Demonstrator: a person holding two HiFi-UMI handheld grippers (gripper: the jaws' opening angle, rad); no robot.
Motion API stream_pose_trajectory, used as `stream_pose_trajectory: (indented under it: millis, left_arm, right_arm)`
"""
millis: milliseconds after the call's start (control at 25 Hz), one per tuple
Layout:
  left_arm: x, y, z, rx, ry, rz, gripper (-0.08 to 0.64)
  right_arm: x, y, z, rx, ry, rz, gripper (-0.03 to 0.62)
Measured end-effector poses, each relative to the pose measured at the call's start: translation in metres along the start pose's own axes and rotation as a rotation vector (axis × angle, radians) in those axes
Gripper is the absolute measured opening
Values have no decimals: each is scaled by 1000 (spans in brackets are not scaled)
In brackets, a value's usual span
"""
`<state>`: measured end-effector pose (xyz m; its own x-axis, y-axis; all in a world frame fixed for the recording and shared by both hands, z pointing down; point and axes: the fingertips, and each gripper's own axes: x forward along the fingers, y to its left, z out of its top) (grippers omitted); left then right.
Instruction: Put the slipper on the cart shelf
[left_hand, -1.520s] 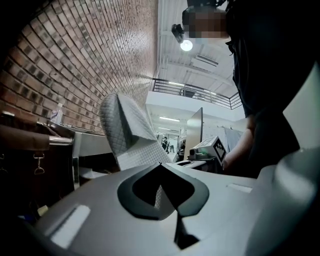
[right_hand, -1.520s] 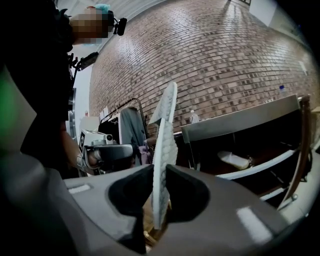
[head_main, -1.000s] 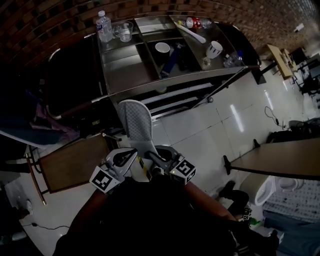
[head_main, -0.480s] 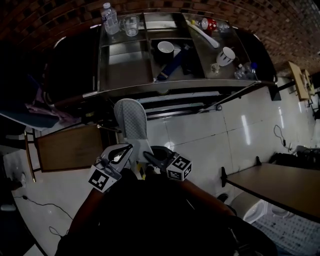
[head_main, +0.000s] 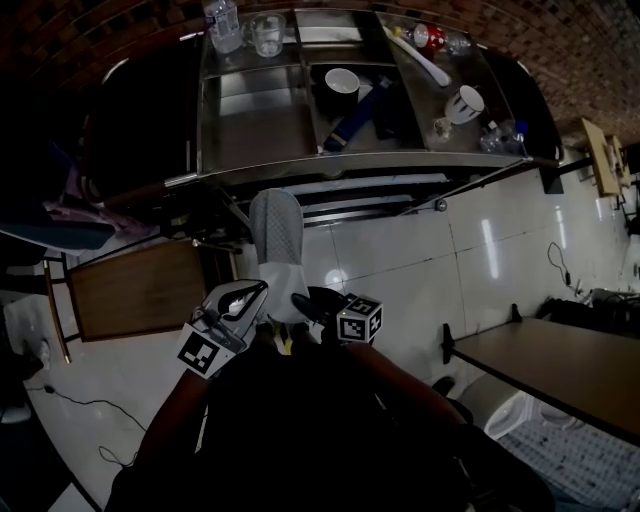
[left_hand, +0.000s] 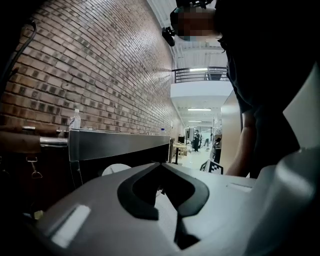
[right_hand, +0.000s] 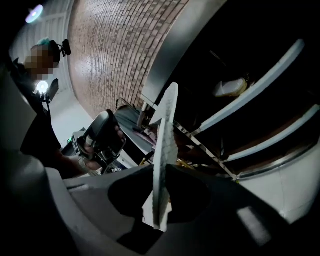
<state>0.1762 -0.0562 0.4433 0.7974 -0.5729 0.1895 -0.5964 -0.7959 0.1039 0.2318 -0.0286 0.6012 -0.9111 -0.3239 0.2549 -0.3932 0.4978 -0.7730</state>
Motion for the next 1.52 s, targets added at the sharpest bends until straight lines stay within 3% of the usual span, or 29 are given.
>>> stream_pose_trajectory:
  millis: [240,400,800,1200,1520]
  left_arm:
    - [2,16,-12,-7,-8,-27,3]
    - [8,24,-18,-17,-8,-38,3]
    - [30,43,-37,-28,-7,-52,3]
    - [54,82,-45,-35,-9,-12,3]
    - [77,108,-55,-22,-5,2,3]
  right_arm:
    - [19,-19,3,97,-16,-16,64]
    - [29,-31,9,114,-14,-31,64]
    - [54,-60,33,117,-28,-53,64]
    - [76,-99,77,97,-51,-83,66]
    - [100,-126,105,26,-37,-119,66]
